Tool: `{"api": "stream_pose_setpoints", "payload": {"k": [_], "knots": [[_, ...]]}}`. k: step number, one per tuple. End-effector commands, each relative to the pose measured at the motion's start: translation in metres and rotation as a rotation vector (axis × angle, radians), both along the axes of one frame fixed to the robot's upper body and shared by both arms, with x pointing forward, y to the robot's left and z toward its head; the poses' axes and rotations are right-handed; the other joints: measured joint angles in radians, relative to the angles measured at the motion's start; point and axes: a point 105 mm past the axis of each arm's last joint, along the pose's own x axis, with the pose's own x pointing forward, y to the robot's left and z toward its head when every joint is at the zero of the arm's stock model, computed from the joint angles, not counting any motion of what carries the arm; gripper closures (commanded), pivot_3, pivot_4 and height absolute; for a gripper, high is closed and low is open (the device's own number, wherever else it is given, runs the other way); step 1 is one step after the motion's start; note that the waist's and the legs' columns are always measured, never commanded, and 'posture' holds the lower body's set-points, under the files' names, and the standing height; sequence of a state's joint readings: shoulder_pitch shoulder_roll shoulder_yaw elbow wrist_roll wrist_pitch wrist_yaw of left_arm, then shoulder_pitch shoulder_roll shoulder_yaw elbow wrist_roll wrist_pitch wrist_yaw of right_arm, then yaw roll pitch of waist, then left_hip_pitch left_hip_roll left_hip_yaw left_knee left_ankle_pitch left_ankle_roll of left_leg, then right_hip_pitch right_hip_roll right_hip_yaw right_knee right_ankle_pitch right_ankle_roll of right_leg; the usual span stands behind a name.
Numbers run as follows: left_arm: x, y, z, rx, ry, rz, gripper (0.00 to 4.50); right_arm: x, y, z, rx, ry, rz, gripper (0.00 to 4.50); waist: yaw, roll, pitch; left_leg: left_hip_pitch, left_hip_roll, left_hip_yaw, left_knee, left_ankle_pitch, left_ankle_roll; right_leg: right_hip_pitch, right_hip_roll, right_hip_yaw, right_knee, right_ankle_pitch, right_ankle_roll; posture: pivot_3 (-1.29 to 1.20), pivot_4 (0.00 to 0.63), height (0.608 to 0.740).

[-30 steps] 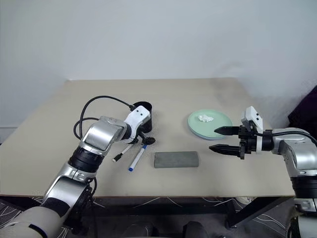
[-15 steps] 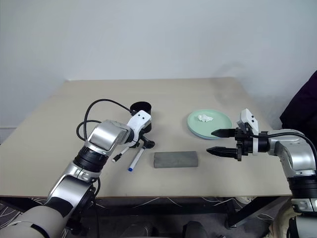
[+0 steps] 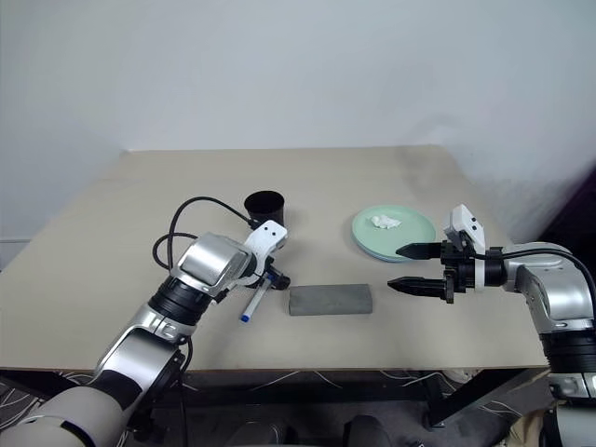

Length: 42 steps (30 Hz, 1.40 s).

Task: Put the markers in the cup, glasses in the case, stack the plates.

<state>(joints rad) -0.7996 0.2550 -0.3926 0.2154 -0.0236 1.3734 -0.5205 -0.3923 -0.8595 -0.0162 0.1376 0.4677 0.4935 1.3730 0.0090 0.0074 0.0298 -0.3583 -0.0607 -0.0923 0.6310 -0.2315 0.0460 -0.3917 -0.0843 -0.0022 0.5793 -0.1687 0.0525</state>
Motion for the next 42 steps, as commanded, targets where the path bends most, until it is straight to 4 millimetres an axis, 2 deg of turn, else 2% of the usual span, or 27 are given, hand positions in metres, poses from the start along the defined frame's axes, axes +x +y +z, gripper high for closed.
{"api": "stream_pose_setpoints", "payload": {"k": [1, 9, 10, 12, 22, 23, 28, 32, 34, 38, 42], "knots": [[0.0, -0.005, 0.002, 0.008, -0.011, -0.018, 0.04, 0.002, 0.004, 0.016, -0.013, -0.068, 0.022, 0.0, 0.0, 0.0, 0.0, 0.0, 0.0, 0.0, 0.0, 0.0, 0.0, 0.0, 0.0, 0.0, 0.0, 0.0, 0.0, 0.0, 0.0, 0.732], [0.003, 0.0, -0.007, 0.031, 0.006, -0.005, 0.04, 0.002, 0.005, 0.014, -0.011, -0.068, 0.019, 0.0, 0.0, 0.0, 0.0, 0.001, 0.0, 0.0, 0.0, 0.0, 0.0, 0.001, 0.0, 0.0, 0.0, 0.0, 0.0, 0.0, 0.0, 0.732], [0.004, 0.001, -0.008, 0.032, 0.008, -0.002, 0.41, 0.002, 0.005, 0.014, -0.011, -0.068, 0.018, 0.0, 0.0, 0.0, 0.0, 0.001, 0.0, 0.0, 0.0, 0.0, 0.0, 0.001, 0.0, 0.0, 0.0, 0.0, 0.0, 0.0, 0.0, 0.732], [0.005, 0.003, -0.01, 0.037, 0.012, 0.003, 0.86, 0.002, 0.005, 0.014, -0.011, -0.069, 0.017, 0.0, 0.0, 0.0, 0.0, 0.001, 0.0, 0.0, 0.0, 0.0, 0.0, 0.001, 0.0, 0.0, 0.0, 0.0, 0.0, 0.0, 0.0, 0.732], [0.003, 0.012, -0.021, 0.052, 0.053, 0.025, 4.3, 0.003, 0.004, 0.013, -0.014, -0.071, 0.009, 0.0, -0.007, 0.0, 0.0, 0.004, 0.001, 0.001, 0.0, 0.0, 0.0, 0.002, 0.0, -0.004, 0.001, -0.001, -0.002, 0.0, 0.0, 0.732], [0.003, 0.013, -0.022, 0.054, 0.056, 0.024, 4.44, 0.003, 0.004, 0.013, -0.014, -0.071, 0.009, 0.0, -0.008, 0.0, 0.0, 0.004, 0.001, 0.001, 0.0, 0.0, 0.0, 0.002, 0.0, -0.005, 0.001, -0.001, -0.002, 0.0, 0.0, 0.732], [0.006, 0.015, -0.022, 0.048, 0.042, 0.01, 4.44, 0.002, 0.004, 0.012, -0.013, -0.065, 0.014, 0.0, -0.009, 0.0, 0.0, 0.005, 0.002, 0.0, 0.0, 0.0, 0.0, 0.002, 0.0, -0.009, 0.001, -0.001, -0.002, 0.0, 0.0, 0.732], [0.016, 0.011, -0.006, -0.018, -0.019, -0.003, 4.44, 0.002, 0.004, 0.012, -0.013, -0.065, 0.015, 0.0, -0.009, 0.0, 0.0, 0.005, 0.003, 0.0, -0.001, 0.0, 0.0, 0.001, 0.0, -0.01, 0.001, -0.001, -0.002, 0.0, 0.0, 0.732], [0.024, 0.011, 0.008, -0.036, -0.069, -0.013, 4.44, 0.002, 0.004, 0.012, -0.014, -0.065, 0.014, 0.0, -0.009, 0.0, 0.0, 0.005, 0.003, 0.0, -0.001, 0.0, -0.001, 0.001, 0.0, -0.01, 0.001, -0.001, -0.002, 0.0, 0.0, 0.732], [0.037, -0.002, 0.051, -0.186, -0.187, -0.08, 4.44, 0.002, 0.004, 0.012, -0.013, -0.065, 0.012, 0.0, -0.007, -0.001, 0.001, -0.001, 0.003, 0.0, 0.0, 0.0, -0.001, -0.004, 0.0, -0.01, 0.001, 0.0, -0.001, 0.0, 0.0, 0.732], [0.04, -0.013, 0.088, -0.321, -0.264, -0.141, 4.44, 0.003, 0.004, 0.011, -0.013, -0.064, 0.011, 0.0, 0.001, -0.001, 0.0, -0.001, 0.003, 0.0, 0.001, 0.002, -0.003, -0.003, -0.002, -0.007, 0.005, 0.0, 0.0, 0.0, 0.0, 0.732]]}}
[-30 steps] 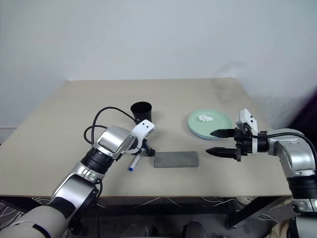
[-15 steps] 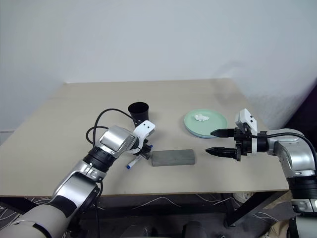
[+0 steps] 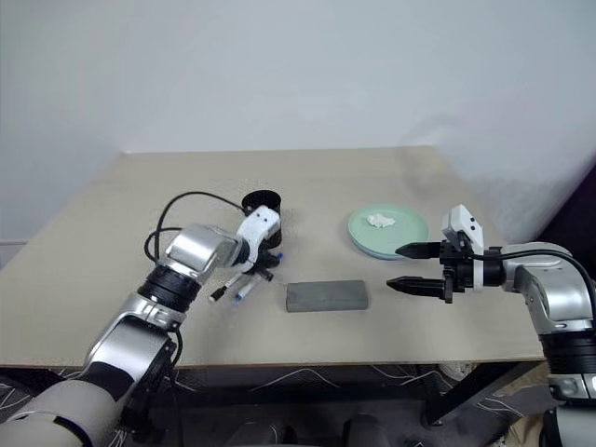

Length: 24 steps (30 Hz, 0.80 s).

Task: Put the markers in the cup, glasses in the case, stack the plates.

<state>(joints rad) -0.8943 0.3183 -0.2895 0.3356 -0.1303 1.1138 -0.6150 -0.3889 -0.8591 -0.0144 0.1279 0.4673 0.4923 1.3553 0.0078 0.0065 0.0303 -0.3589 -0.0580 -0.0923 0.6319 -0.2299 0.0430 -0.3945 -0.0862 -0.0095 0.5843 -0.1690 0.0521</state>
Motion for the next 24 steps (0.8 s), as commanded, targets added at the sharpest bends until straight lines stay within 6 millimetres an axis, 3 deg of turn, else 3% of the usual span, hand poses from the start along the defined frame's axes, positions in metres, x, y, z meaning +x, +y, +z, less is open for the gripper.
{"api": "stream_pose_setpoints", "payload": {"k": [1, 7, 12, 17, 24], "knots": [[0.005, -0.016, 0.056, -0.15, -0.129, -0.095, 4.44, 0.002, 0.003, 0.011, -0.006, -0.055, 0.02, 0.0, 0.002, 0.0, 0.0, 0.0, -0.001, 0.0, 0.0, 0.0, 0.0, 0.0, 0.0, 0.0, 0.0, 0.0, 0.0, 0.0, 0.0, 0.732], [0.002, -0.031, 0.109, -0.404, -0.213, -0.204, 4.44, 0.003, 0.004, 0.012, -0.005, -0.057, 0.018, 0.0, 0.001, 0.0, 0.0, -0.003, -0.001, 0.0, -0.003, -0.001, 0.001, 0.001, 0.0, 0.001, -0.009, 0.0, 0.0, 0.0, 0.0, 0.732], [0.02, -0.023, 0.139, -0.489, -0.39, -0.184, 4.44, 0.003, 0.004, 0.011, -0.002, -0.058, 0.014, 0.0, 0.002, 0.0, 0.0, -0.001, -0.002, 0.0, -0.002, -0.003, 0.0, 0.002, 0.0, 0.003, -0.01, 0.0, 0.0, 0.0, 0.0, 0.732], [0.046, -0.006, 0.154, -0.553, -0.557, -0.074, 4.44, 0.003, 0.005, 0.011, 0.0, -0.06, 0.01, 0.0, 0.002, 0.0, 0.0, 0.0, -0.002, 0.002, -0.001, -0.004, -0.001, 0.004, 0.001, 0.001, -0.009, 0.0, 0.0, 0.0, 0.0, 0.732], [0.066, 0.004, 0.144, -0.579, -0.704, 0.002, 4.44, 0.003, 0.005, 0.011, 0.003, -0.061, 0.007, 0.0, 0.002, 0.0, 0.0, -0.001, -0.002, 0.002, -0.001, -0.001, 0.002, 0.003, 0.001, 0.0, -0.008, 0.001, 0.0, 0.0, 0.0, 0.732]]}}
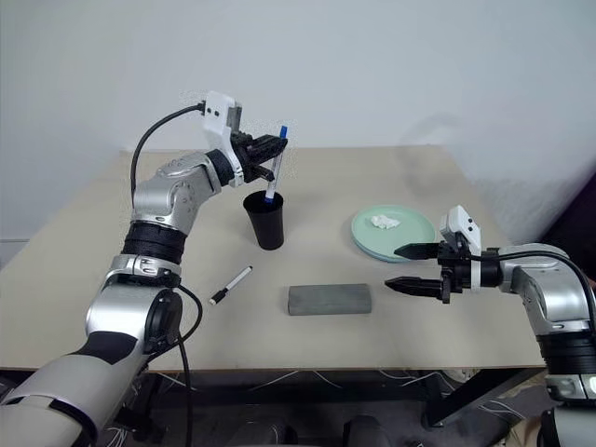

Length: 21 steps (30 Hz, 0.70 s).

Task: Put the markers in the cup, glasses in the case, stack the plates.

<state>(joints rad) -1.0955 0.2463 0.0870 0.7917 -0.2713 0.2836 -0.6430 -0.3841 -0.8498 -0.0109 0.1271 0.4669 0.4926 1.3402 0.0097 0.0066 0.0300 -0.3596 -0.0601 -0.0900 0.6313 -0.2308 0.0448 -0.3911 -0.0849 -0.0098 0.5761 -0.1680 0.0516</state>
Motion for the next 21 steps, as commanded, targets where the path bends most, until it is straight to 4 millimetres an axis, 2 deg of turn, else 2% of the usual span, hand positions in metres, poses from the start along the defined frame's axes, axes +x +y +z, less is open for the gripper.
{"api": "stream_pose_setpoints", "payload": {"k": [1, 7, 21], "knots": [[0.006, 0.002, 0.021, -0.002, -0.147, 0.044, 4.44, 0.002, 0.003, 0.014, 0.0, -0.065, 0.015, 0.0, 0.0, 0.0, 0.0, 0.0, 0.0, 0.0, 0.0, 0.0, 0.0, 0.0, 0.0, 0.0, 0.0, 0.0, 0.0, 0.0, 0.0, 0.732], [0.013, 0.01, 0.0, 0.022, -0.178, 0.132, 4.44, 0.001, 0.003, 0.015, 0.003, -0.071, 0.007, 0.0, 0.001, -0.001, 0.0, -0.001, -0.001, 0.0, 0.0, 0.0, 0.001, 0.0, -0.001, 0.0, -0.002, 0.0, 0.0, 0.0, 0.0, 0.732], [0.014, 0.01, -0.005, 0.027, -0.19, 0.136, 4.44, 0.001, 0.003, 0.015, 0.003, -0.072, 0.005, 0.0, 0.0, -0.001, 0.0, -0.001, -0.001, 0.0, 0.001, 0.0, 0.001, 0.001, -0.001, -0.001, 0.0, 0.0, 0.0, 0.0, 0.0, 0.732]]}}
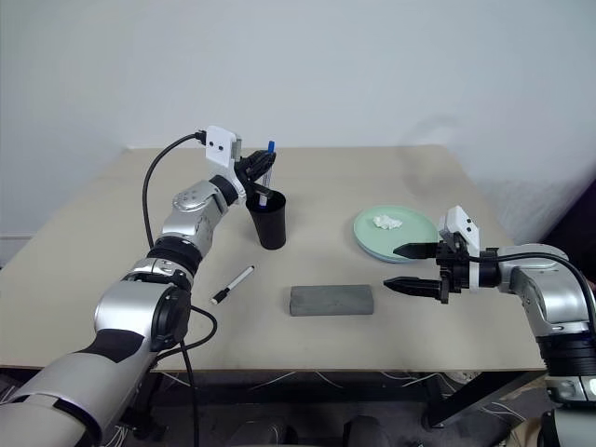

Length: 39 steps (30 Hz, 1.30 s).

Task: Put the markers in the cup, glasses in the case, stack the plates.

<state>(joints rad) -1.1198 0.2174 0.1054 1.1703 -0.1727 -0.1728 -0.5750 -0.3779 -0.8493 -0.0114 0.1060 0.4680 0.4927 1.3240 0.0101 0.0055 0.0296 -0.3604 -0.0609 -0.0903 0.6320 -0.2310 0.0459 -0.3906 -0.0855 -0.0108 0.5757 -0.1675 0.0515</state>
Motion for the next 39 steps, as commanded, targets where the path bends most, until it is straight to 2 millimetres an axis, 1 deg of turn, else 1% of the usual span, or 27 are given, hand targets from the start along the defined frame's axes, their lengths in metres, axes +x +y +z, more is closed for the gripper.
{"api": "stream_pose_setpoints", "payload": {"k": [1, 10, 11, 12, 13, 14, 16, 17, 21, 28, 36, 38, 39], "knots": [[0.002, -0.004, 0.032, -0.015, -0.091, -0.009, 4.44, 0.001, 0.001, 0.014, 0.009, -0.058, 0.007, 0.0, 0.0, 0.0, 0.0, 0.0, 0.0, 0.0, 0.0, 0.0, 0.0, 0.0, 0.0, 0.0, 0.0, 0.0, 0.0, 0.0, 0.0, 0.732], [0.002, -0.004, 0.032, -0.015, -0.091, -0.009, 4.44, 0.001, 0.001, 0.014, 0.009, -0.058, 0.007, 0.0, 0.0, 0.0, 0.0, 0.0, 0.0, 0.0, 0.0, 0.0, 0.0, 0.0, 0.0, 0.0, 0.0, 0.0, 0.0, 0.0, 0.0, 0.732], [0.001, -0.001, 0.014, -0.038, -0.051, 0.0, 4.09, 0.002, 0.001, 0.014, 0.009, -0.064, 0.01, 0.0, 0.0, 0.0, 0.0, 0.0, 0.0, 0.0, 0.0, 0.0, 0.0, 0.0, 0.0, 0.0, 0.0, 0.0, 0.0, 0.0, 0.0, 0.732], [-0.001, 0.001, 0.002, -0.055, -0.022, 0.009, 3.73, 0.003, 0.002, 0.015, 0.009, -0.068, 0.012, 0.0, 0.0, 0.0, 0.0, 0.0, 0.0, 0.0, 0.0, 0.0, 0.0, 0.0, 0.0, 0.0, 0.0, 0.0, 0.0, 0.0, 0.0, 0.732], [-0.002, 0.003, -0.007, -0.066, -0.003, 0.014, 3.49, 0.003, 0.002, 0.016, 0.009, -0.071, 0.014, 0.0, 0.0, 0.0, 0.0, 0.0, 0.0, 0.0, 0.0, 0.0, 0.0, 0.0, 0.0, 0.0, 0.0, 0.0, 0.0, 0.0, 0.0, 0.732], [-0.003, 0.004, -0.011, -0.073, 0.006, 0.017, 3.15, 0.003, 0.002, 0.015, 0.009, -0.072, 0.015, 0.0, 0.0, 0.0, -0.001, 0.001, 0.0, 0.0, 0.0, 0.0, 0.0, 0.0, 0.0, 0.0, 0.0, 0.0, 0.0, 0.0, 0.0, 0.732], [-0.003, 0.004, -0.012, -0.074, 0.005, 0.017, 2.52, 0.003, 0.002, 0.015, 0.009, -0.072, 0.015, 0.0, 0.0, 0.0, 0.0, 0.001, 0.0, 0.0, 0.0, 0.0, 0.0, 0.0, 0.0, 0.0, 0.0, 0.0, 0.0, 0.0, 0.0, 0.732], [-0.003, 0.004, -0.012, -0.074, 0.004, 0.017, 2.12, 0.003, 0.002, 0.015, 0.009, -0.072, 0.016, 0.0, 0.0, 0.0, 0.0, 0.001, 0.0, 0.0, 0.0, 0.0, 0.0, 0.0, 0.0, 0.0, 0.0, 0.0, 0.0, 0.0, 0.0, 0.732], [-0.004, 0.003, -0.011, -0.057, -0.01, 0.004, 0.76, 0.003, 0.002, 0.015, 0.009, -0.071, 0.018, 0.0, 0.0, 0.0, 0.0, 0.0, 0.0, 0.0, 0.001, 0.0, 0.0, 0.0, 0.0, 0.0, 0.0, 0.0, 0.0, 0.0, 0.0, 0.732], [-0.004, 0.005, -0.007, -0.051, -0.027, 0.011, 0.76, 0.003, 0.002, 0.015, 0.007, -0.069, 0.018, 0.0, 0.0, 0.0, 0.0, 0.0, 0.0, 0.0, 0.001, 0.0, 0.0, 0.0, 0.0, 0.0, 0.0, 0.0, 0.0, 0.0, 0.0, 0.732], [-0.004, 0.005, -0.007, -0.051, -0.027, 0.01, 0.76, 0.003, 0.002, 0.015, 0.007, -0.069, 0.018, 0.0, 0.0, 0.0, 0.0, 0.0, 0.0, -0.001, 0.001, 0.0, 0.0, 0.0, 0.0, 0.0, 0.0, 0.0, 0.0, 0.0, 0.0, 0.732], [-0.003, 0.005, 0.008, -0.067, -0.052, -0.014, 0.76, 0.002, 0.002, 0.015, 0.006, -0.068, 0.018, 0.0, 0.0, 0.0, 0.0, 0.0, 0.0, 0.0, 0.001, 0.0, 0.0, 0.0, 0.0, 0.0, 0.0, 0.0, 0.0, 0.0, 0.0, 0.732], [-0.003, 0.005, 0.013, -0.072, -0.06, -0.022, 0.76, 0.002, 0.002, 0.015, 0.006, -0.067, 0.018, 0.0, 0.0, 0.0, 0.0, 0.0, 0.0, 0.0, 0.001, 0.0, 0.0, 0.0, 0.0, 0.0, 0.001, 0.0, 0.0, 0.0, 0.0, 0.732]]}}
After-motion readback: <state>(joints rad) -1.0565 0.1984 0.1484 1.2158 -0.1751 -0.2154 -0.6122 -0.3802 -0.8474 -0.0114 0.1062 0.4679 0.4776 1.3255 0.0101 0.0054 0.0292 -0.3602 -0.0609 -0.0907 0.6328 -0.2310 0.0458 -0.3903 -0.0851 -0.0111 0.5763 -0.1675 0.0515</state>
